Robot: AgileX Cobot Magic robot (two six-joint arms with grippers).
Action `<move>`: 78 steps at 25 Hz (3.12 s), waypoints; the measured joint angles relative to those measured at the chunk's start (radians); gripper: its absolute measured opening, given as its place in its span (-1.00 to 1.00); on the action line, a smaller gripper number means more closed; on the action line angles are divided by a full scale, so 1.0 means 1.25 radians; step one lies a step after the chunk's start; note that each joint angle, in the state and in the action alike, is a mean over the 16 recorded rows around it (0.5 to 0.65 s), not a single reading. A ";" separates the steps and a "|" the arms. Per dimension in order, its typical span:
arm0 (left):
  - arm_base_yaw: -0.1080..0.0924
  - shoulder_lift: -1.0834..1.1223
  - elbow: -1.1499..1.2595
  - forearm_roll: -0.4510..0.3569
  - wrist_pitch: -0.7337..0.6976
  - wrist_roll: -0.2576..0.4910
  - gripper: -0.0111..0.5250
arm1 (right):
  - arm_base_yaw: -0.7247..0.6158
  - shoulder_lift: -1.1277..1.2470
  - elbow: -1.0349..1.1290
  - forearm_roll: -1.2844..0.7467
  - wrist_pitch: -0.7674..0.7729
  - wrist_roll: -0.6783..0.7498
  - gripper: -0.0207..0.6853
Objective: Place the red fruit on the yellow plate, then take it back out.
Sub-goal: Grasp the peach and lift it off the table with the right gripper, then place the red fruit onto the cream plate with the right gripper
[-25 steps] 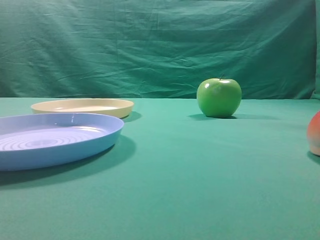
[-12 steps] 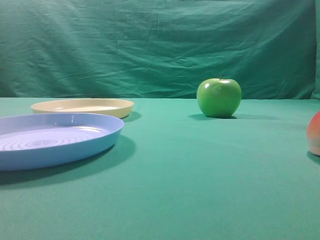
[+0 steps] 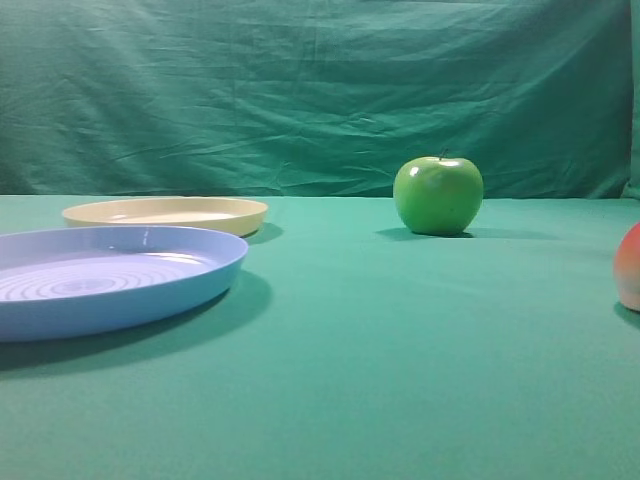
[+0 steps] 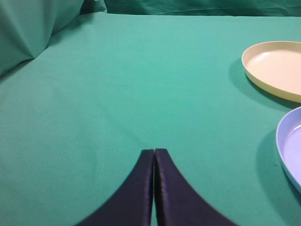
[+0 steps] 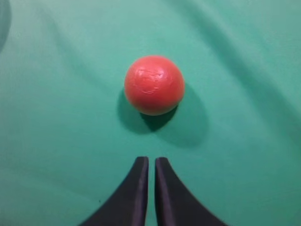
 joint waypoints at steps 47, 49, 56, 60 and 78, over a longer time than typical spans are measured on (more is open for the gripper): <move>0.000 0.000 0.000 0.000 0.000 0.000 -0.96 | 0.143 0.598 -0.456 -0.030 -0.183 -0.072 -0.39; 0.000 0.000 0.000 0.000 0.000 0.000 -0.96 | 0.163 0.636 -0.545 -0.030 -0.171 -0.077 -0.40; 0.000 0.000 0.000 0.000 0.000 0.000 -0.96 | 0.238 0.826 -0.837 -0.026 -0.147 -0.099 -0.42; 0.000 0.000 0.000 0.000 0.000 0.000 -0.96 | 0.277 0.947 -0.973 -0.013 -0.147 -0.122 -0.42; 0.000 0.000 0.000 0.000 0.000 0.000 -0.96 | 0.336 1.232 -1.153 0.105 -0.257 -0.252 0.30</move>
